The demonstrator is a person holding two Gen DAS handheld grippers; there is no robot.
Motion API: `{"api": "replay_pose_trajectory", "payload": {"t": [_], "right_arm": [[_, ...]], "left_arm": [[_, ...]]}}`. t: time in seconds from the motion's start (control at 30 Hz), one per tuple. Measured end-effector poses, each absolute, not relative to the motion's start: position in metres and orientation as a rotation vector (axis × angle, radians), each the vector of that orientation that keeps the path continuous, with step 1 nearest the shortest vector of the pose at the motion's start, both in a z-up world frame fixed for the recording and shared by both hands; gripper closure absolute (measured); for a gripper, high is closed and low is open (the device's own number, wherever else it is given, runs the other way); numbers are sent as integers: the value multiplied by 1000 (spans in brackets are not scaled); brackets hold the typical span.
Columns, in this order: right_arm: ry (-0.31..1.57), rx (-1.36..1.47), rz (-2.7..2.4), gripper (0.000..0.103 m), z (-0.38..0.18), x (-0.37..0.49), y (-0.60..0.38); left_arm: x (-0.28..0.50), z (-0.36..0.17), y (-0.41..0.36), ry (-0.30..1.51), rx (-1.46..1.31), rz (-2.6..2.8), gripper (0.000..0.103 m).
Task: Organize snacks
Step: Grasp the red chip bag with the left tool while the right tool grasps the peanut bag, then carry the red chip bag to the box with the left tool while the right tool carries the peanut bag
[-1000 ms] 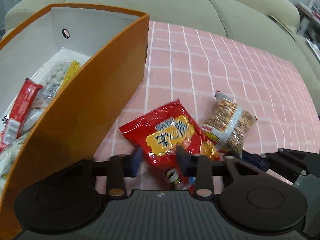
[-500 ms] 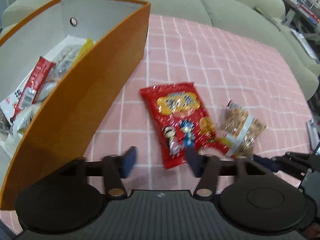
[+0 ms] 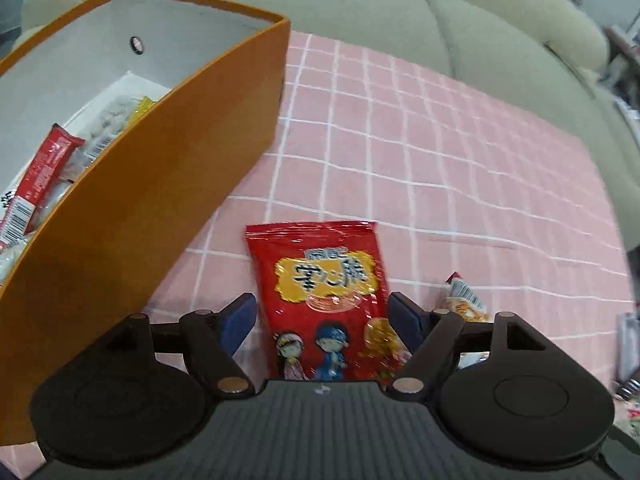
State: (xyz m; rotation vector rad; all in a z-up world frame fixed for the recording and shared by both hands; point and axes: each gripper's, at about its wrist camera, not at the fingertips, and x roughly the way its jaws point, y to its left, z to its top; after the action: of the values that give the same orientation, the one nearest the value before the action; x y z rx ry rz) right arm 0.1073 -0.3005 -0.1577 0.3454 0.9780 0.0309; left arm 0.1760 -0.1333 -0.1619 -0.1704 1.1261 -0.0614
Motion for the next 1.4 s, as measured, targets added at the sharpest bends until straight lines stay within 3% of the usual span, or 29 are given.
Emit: {"api": "replay_pose_trajectory", "payload": {"t": [0.43, 0.53, 0.57, 0.63, 0.73, 0.97, 1.03, 1.1, 1.4], "right_arm": [[984, 287, -6, 41, -172, 138, -286], [988, 266, 2, 50, -177, 141, -282], [986, 261, 9, 52, -176, 141, -281], [981, 238, 15, 56, -175, 139, -278], [978, 210, 35, 60, -173, 137, -275], [981, 214, 60, 65, -170, 128, -279], [987, 216, 70, 65, -168, 123, -278], [991, 212, 79, 65, -167, 117, -276], [1014, 186, 108, 66, -165, 87, -267]], "left_arm": [[193, -182, -146, 1187, -137, -32, 9], [195, -182, -147, 1184, -115, -56, 10], [195, -182, -147, 1182, -114, -67, 11], [194, -180, -146, 1178, -129, -96, 26], [193, -177, -148, 1179, -122, -117, 37], [182, -174, -139, 1169, -143, -125, 43], [174, -168, -133, 1146, -162, -138, 59], [168, -161, -130, 1132, -178, -164, 66], [136, -151, -123, 1158, -198, -246, 71]]}}
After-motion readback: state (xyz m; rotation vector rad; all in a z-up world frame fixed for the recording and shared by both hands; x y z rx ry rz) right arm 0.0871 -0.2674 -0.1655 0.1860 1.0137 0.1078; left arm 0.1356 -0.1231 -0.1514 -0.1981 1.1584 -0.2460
